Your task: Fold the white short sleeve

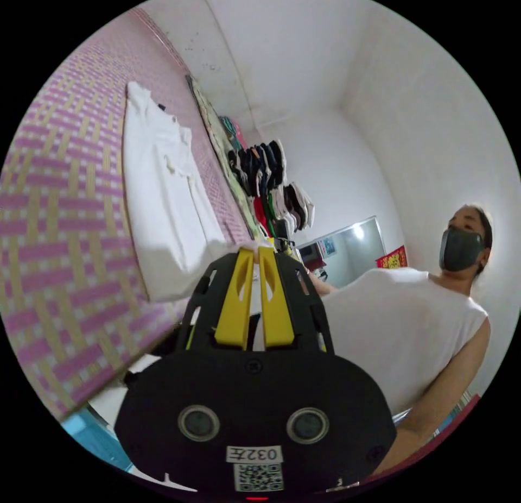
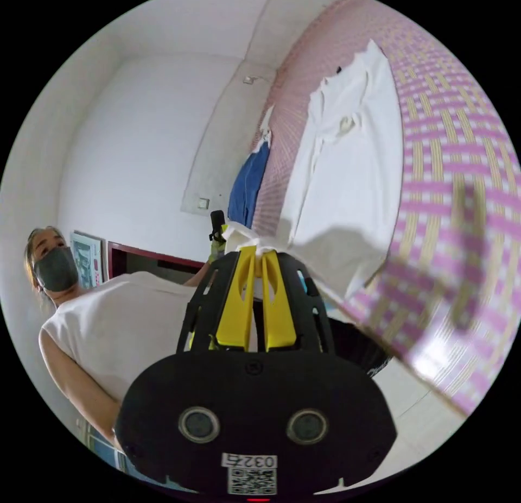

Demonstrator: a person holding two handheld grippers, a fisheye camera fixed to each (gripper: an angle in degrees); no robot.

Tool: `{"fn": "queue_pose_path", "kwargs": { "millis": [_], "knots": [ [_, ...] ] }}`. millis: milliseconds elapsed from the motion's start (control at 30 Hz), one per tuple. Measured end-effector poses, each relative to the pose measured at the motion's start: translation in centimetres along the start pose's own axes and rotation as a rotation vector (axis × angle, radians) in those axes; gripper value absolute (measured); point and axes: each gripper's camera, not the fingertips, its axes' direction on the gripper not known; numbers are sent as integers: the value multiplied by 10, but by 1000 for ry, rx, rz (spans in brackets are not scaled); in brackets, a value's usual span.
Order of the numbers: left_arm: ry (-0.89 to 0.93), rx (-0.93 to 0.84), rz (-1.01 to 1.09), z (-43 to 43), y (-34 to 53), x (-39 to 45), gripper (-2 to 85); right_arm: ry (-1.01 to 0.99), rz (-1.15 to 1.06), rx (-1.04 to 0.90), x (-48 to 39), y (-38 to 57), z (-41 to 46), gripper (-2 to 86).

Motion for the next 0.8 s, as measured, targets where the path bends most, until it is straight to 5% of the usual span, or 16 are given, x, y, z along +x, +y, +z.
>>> {"fn": "queue_pose_path", "kwargs": {
  "millis": [167,467,667,800],
  "knots": [
    [-166,15,-68,10,-108,-43,-15,47,-55,79,21,-97,-35,-7],
    [-202,-21,-208,31,-165,-94,-7,-31,75,92,89,-149,-50,6],
    [-224,264,-303,11,-158,-104,31,-65,123,205,117,-152,-57,65],
    [-300,295,-343,10,-135,-97,29,25,126,213,113,-147,-62,63]
  ]
}}
